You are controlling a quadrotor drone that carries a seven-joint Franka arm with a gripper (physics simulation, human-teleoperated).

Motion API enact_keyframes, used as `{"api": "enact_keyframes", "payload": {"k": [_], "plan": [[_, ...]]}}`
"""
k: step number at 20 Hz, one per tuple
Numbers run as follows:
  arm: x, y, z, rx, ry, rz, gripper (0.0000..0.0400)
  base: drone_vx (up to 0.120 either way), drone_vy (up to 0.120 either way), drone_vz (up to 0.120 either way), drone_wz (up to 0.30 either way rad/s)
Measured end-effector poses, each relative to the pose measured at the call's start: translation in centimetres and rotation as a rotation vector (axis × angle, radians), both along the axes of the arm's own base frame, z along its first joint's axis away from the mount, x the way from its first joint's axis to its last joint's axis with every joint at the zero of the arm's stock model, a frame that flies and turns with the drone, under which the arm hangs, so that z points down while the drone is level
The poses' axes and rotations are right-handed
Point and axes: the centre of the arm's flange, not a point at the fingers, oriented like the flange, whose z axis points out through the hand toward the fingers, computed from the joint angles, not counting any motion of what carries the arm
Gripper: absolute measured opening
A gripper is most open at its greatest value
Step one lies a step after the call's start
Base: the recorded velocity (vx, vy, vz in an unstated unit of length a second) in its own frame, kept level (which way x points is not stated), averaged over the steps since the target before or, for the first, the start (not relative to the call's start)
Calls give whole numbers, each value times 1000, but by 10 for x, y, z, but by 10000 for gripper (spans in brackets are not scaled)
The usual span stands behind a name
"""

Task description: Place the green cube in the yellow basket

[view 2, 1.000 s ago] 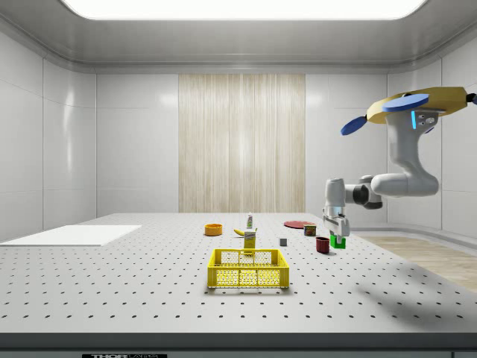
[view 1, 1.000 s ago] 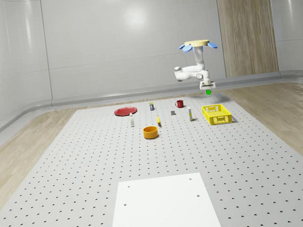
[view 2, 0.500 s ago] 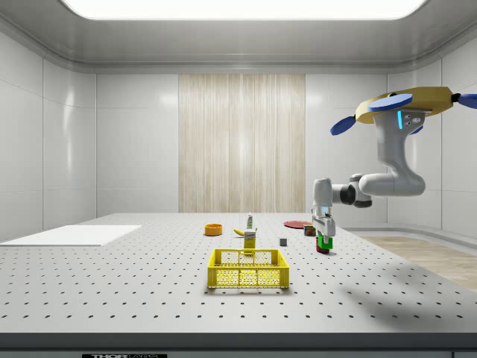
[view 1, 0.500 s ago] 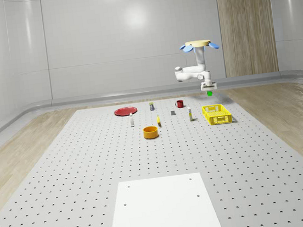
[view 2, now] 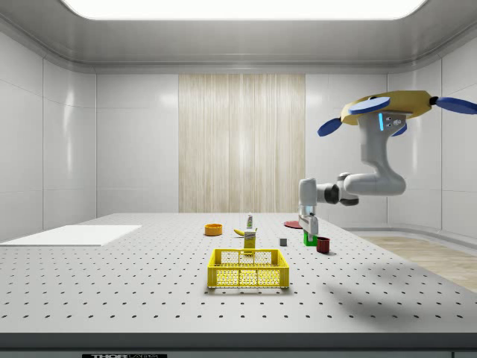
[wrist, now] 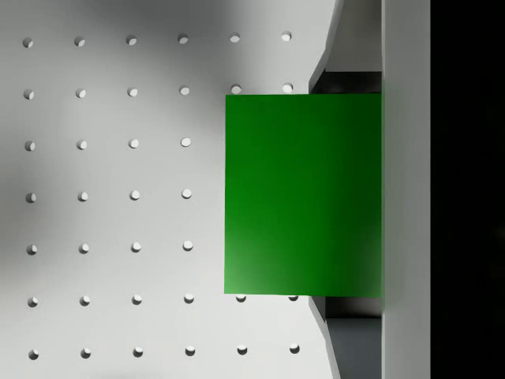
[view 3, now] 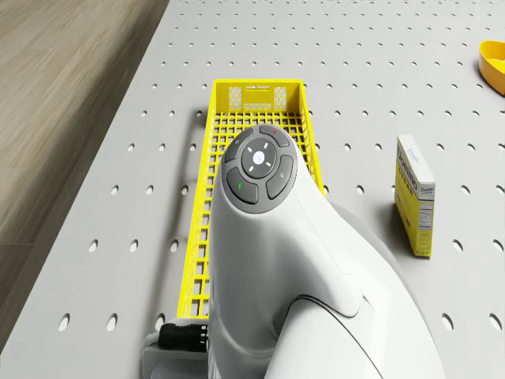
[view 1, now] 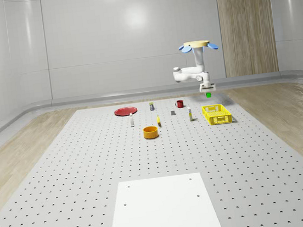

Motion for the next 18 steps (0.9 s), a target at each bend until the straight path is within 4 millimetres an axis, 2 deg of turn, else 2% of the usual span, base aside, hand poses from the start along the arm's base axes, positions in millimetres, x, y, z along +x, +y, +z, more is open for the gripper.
{"api": "enact_keyframes", "payload": {"k": [18], "plan": [[0, 0, 0, 0, 0, 0, 251, 120, 0, 0, 0]]}}
